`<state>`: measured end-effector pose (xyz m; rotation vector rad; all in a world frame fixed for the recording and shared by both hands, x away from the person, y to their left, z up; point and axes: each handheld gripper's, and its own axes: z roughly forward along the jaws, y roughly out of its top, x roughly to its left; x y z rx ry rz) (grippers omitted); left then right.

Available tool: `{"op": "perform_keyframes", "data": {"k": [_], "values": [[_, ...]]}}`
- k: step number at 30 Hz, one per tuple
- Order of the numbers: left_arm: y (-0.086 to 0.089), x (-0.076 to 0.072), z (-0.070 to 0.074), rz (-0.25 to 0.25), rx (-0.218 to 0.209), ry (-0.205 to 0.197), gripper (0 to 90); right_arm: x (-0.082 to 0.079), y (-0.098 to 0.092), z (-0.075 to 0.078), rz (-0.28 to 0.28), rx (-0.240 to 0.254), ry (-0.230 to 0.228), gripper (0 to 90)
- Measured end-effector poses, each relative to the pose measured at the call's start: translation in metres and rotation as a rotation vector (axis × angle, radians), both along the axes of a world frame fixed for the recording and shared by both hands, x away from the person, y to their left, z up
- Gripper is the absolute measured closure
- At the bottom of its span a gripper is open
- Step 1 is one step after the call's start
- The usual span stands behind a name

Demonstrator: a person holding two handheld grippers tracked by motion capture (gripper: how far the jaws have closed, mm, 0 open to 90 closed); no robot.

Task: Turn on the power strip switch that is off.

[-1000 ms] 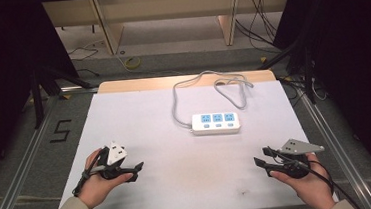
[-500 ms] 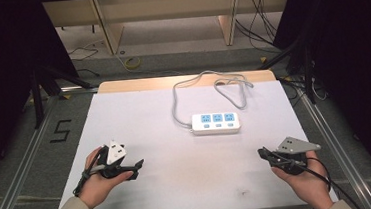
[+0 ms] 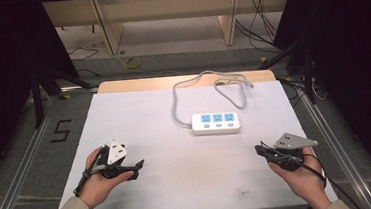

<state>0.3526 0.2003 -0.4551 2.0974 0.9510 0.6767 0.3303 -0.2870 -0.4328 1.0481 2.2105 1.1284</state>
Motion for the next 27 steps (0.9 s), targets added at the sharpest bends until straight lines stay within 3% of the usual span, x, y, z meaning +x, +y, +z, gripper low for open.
{"op": "perform_keyframes", "data": {"k": [27], "values": [[-0.001,0.001,-0.001,-0.001,0.009,0.008,16.8,0.017,0.011,0.003,0.013,0.002,0.024,90.0]]}}
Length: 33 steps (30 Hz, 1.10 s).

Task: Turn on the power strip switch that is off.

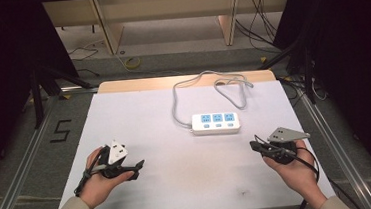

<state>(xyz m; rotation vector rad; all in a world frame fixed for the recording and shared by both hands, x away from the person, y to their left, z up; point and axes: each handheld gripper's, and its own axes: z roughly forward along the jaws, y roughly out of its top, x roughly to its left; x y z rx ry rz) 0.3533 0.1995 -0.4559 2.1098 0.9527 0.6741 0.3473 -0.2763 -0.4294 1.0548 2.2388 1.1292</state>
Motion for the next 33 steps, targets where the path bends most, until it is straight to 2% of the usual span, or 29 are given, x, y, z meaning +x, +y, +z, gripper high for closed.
{"op": "perform_keyframes", "data": {"k": [18,33], "values": [[-0.001,0.0,0.0,0.0,-0.002,0.0,16.7,0.017,0.015,0.004,0.016,0.006,0.007,90.0],[-0.002,0.0,0.0,-0.006,-0.001,0.0,16.7,0.035,0.024,0.008,0.019,-0.009,0.014,90.0]]}}
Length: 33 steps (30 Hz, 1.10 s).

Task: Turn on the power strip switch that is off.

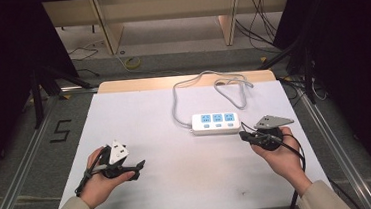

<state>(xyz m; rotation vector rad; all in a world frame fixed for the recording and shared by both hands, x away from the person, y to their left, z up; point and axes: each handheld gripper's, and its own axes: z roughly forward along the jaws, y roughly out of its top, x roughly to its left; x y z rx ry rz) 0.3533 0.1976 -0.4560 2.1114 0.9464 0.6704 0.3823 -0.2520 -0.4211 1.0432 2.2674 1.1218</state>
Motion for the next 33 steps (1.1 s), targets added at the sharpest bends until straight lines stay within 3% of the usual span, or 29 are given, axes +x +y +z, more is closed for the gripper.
{"op": "perform_keyframes", "data": {"k": [33], "values": [[-0.002,0.0,0.0,-0.006,0.001,0.007,16.7,0.031,0.028,0.001,0.019,-0.015,0.024,90.0]]}}
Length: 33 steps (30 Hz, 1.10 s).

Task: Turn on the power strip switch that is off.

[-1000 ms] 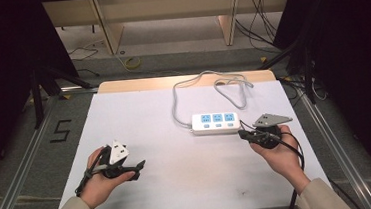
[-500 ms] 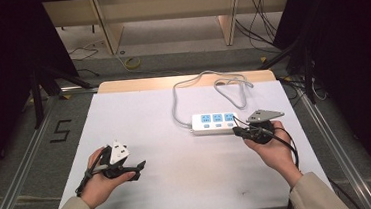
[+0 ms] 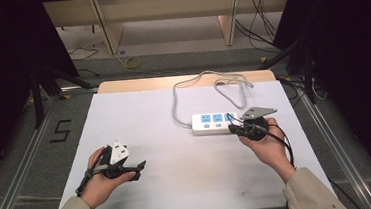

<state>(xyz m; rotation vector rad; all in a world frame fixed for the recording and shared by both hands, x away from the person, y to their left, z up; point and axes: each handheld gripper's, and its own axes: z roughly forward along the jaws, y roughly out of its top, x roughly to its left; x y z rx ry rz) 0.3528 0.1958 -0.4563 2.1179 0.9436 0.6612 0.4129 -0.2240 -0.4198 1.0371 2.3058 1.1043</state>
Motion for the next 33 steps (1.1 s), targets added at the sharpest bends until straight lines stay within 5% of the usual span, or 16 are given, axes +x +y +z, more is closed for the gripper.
{"op": "perform_keyframes", "data": {"k": [33], "values": [[-0.001,0.0,0.0,-0.001,-0.003,0.002,16.6,0.026,0.023,0.001,-0.005,-0.029,0.015,90.0]]}}
